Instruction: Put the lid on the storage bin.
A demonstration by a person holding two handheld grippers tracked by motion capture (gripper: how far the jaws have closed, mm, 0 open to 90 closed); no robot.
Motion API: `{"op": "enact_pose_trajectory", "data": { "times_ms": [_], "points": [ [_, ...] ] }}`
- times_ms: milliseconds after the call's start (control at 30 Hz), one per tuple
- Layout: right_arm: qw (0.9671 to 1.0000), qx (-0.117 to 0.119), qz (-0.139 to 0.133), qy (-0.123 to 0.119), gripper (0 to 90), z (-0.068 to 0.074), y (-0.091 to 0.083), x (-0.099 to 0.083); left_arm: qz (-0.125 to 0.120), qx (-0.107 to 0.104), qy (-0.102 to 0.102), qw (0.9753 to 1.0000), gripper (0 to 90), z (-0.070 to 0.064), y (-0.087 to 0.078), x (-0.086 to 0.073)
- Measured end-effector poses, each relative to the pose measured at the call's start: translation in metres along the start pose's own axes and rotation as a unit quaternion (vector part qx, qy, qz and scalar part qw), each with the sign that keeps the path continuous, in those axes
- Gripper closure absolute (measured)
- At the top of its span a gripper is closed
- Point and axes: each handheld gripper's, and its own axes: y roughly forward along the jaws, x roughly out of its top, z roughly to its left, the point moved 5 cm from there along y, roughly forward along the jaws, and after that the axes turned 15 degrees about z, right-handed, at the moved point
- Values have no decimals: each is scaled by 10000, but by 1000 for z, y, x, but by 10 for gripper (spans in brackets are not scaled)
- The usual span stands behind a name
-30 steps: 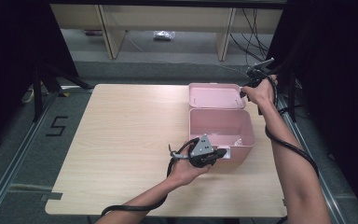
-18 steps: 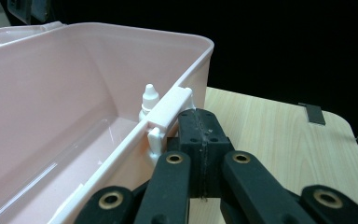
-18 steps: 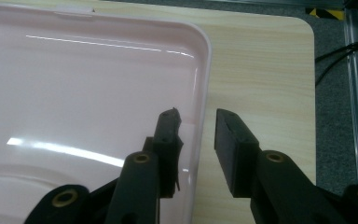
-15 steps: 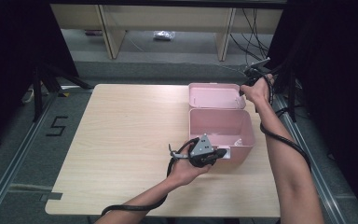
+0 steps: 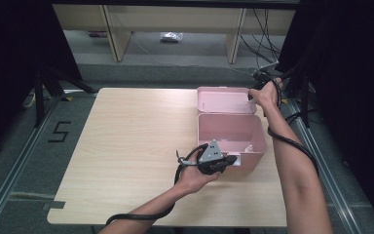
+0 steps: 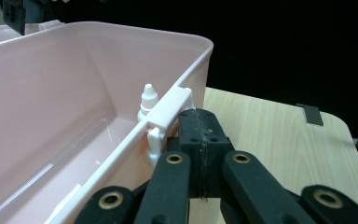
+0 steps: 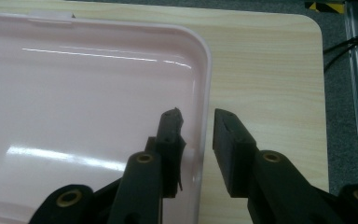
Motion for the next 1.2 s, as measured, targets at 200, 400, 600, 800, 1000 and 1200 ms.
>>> {"op": "enact_pose_trajectory", "data": {
  "times_ms": [200,400,600,800,1000,1200],
  "points": [
    [10000,-53,2,-63,746,-1,4,3,17,-15,-4,10000,900,0,0,0],
    [10000,-47,6,-4,765,-2,8,4,-1,-14,-6,10000,900,0,0,0],
    [9998,18,102,154,799,-1,10,4,-18,-48,2,10000,900,0,1,0],
    [9998,32,114,162,841,0,11,5,-21,-46,3,10000,900,0,1,0],
    [9996,37,116,270,865,0,9,4,-28,-52,2,10000,900,0,1,0],
    [9995,55,46,322,879,-1,7,4,-36,-44,-4,10000,900,0,1,0]
  ]
}}
